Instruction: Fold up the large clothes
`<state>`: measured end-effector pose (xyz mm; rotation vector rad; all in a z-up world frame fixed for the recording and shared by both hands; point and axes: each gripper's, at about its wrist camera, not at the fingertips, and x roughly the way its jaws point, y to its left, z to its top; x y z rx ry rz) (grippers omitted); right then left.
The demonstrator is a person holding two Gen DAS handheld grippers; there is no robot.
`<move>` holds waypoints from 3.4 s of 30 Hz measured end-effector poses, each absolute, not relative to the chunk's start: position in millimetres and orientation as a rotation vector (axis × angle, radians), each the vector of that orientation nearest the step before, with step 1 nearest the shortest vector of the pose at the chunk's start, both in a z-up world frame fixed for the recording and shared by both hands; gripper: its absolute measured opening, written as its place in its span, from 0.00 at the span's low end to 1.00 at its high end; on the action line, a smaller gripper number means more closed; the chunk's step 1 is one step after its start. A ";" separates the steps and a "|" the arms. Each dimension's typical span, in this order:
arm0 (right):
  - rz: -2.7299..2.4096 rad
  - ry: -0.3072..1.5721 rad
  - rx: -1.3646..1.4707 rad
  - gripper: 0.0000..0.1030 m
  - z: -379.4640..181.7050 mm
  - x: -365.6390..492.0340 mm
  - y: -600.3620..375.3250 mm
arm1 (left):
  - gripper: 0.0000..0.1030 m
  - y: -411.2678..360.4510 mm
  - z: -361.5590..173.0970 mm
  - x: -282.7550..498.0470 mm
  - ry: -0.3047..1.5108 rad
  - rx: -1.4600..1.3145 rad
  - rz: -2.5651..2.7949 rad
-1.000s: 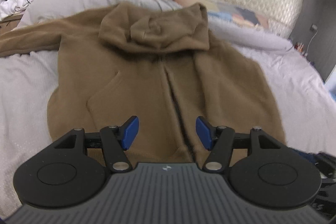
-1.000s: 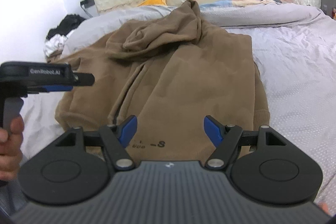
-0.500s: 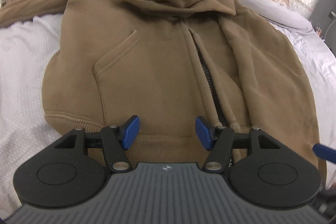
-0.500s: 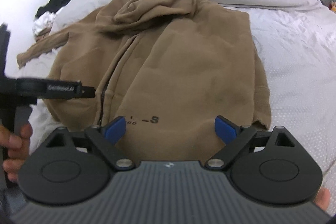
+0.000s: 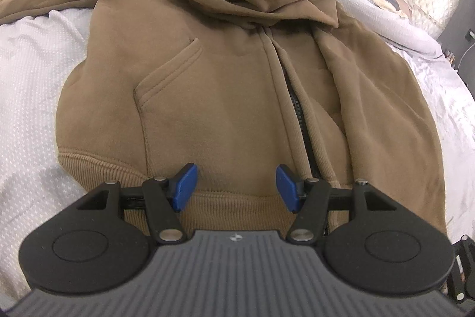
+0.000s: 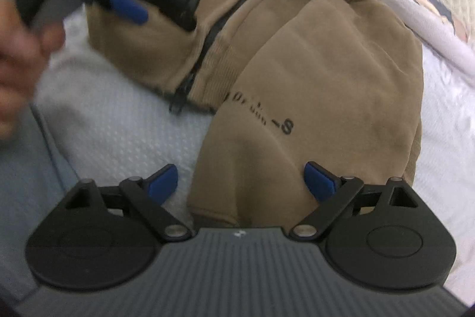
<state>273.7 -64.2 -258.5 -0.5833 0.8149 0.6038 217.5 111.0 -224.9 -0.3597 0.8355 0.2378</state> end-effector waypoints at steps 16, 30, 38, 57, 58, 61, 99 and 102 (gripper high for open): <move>0.398 0.601 -0.505 0.24 -189.9 278.1 -108.8 | 0.63 124.8 -209.4 193.9 0.758 -0.535 0.190; 0.087 0.397 -0.324 0.22 -79.2 417.5 -236.8 | 0.63 126.5 -212.7 196.8 0.755 -0.568 0.195; -0.180 0.373 -0.084 0.21 -101.7 526.1 -303.0 | 0.63 122.6 -219.4 213.6 0.733 -0.520 0.260; -0.381 0.493 0.116 0.21 -194.9 707.4 -440.2 | 0.63 109.6 -219.2 246.3 0.713 -0.392 0.346; -0.377 0.513 0.141 0.21 -205.2 713.4 -442.9 | 0.63 108.5 -219.4 247.6 0.714 -0.381 0.348; -0.357 0.521 0.187 0.21 -226.2 721.4 -449.8 | 0.63 106.3 -219.8 252.7 0.722 -0.358 0.352; 0.431 0.777 0.522 0.75 -159.9 410.9 -254.1 | 0.72 199.6 -117.9 143.8 0.678 -0.550 0.289; 0.419 0.851 0.530 0.75 -179.3 410.3 -249.4 | 0.73 227.6 -125.9 147.5 0.735 -0.579 0.332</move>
